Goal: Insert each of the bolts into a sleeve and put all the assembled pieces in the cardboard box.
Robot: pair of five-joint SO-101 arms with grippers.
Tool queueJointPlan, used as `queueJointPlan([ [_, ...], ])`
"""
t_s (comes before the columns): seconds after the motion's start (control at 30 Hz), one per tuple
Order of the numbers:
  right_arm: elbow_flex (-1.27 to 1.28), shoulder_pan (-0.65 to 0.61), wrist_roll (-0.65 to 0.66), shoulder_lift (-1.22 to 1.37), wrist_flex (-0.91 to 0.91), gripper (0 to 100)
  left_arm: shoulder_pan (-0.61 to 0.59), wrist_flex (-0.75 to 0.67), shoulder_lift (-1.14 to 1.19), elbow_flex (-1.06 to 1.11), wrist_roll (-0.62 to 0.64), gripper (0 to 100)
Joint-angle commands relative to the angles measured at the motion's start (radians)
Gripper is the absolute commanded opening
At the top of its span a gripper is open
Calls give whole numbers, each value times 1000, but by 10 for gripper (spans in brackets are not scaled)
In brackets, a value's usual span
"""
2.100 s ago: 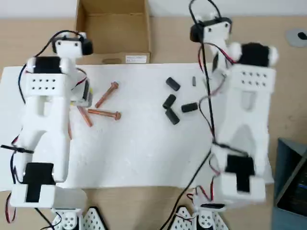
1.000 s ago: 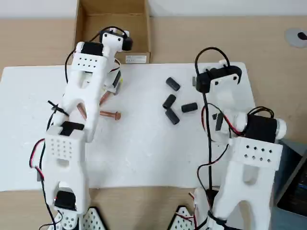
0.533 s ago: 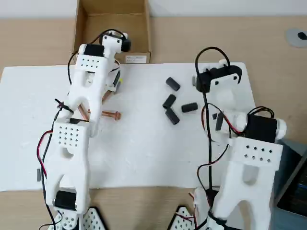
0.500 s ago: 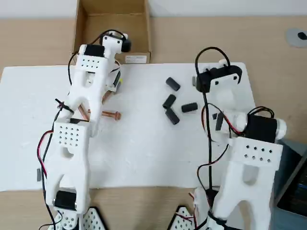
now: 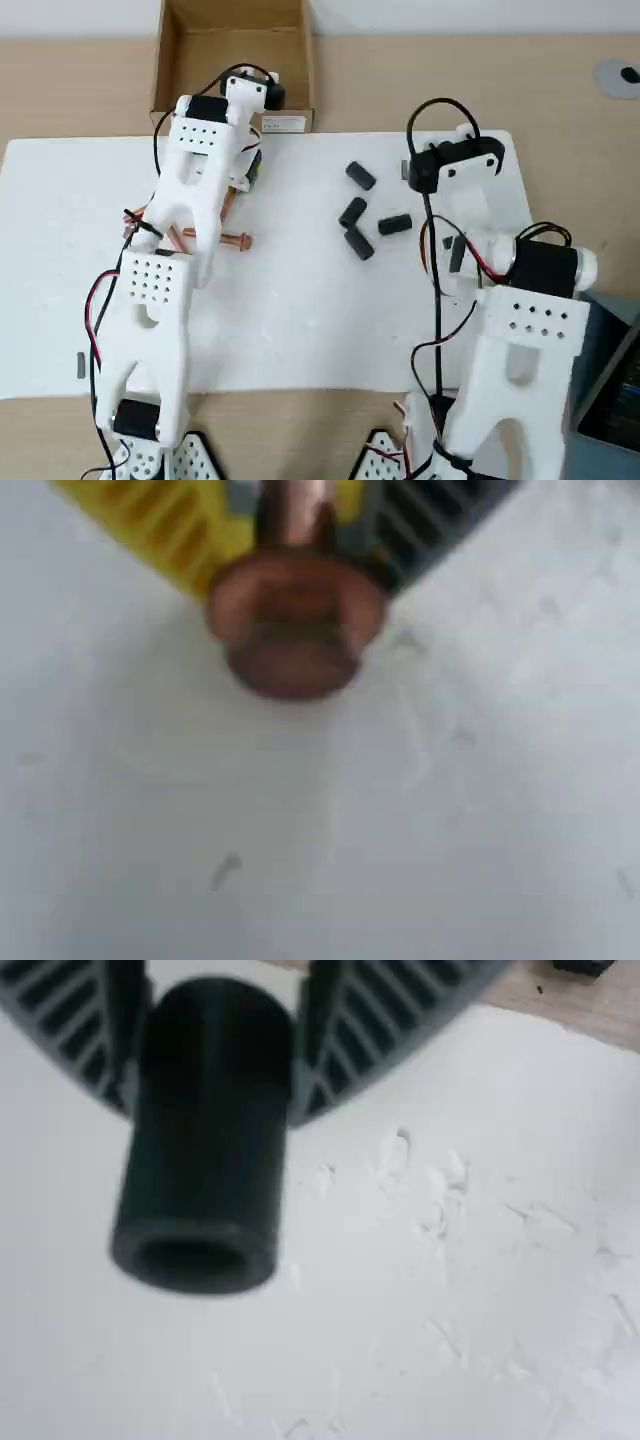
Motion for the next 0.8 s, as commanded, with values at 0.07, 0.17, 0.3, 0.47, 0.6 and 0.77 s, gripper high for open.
queueJointPlan([
  [0.07,-1,13,9,-35,-11,10,-9,-6,7,-26,-3,3],
  [0.17,-15,12,8,-36,9,10,-6,64,-28,-63,-3,3],
  [0.3,-64,12,2,-36,46,10,12,189,-82,-178,2,3],
  [0.47,-145,13,2,-36,117,10,17,199,-205,-210,198,1],
  [0.6,-189,18,2,-36,141,10,29,199,-360,-143,273,1],
  [0.77,-239,18,2,-79,141,10,74,199,-616,25,272,1],
])
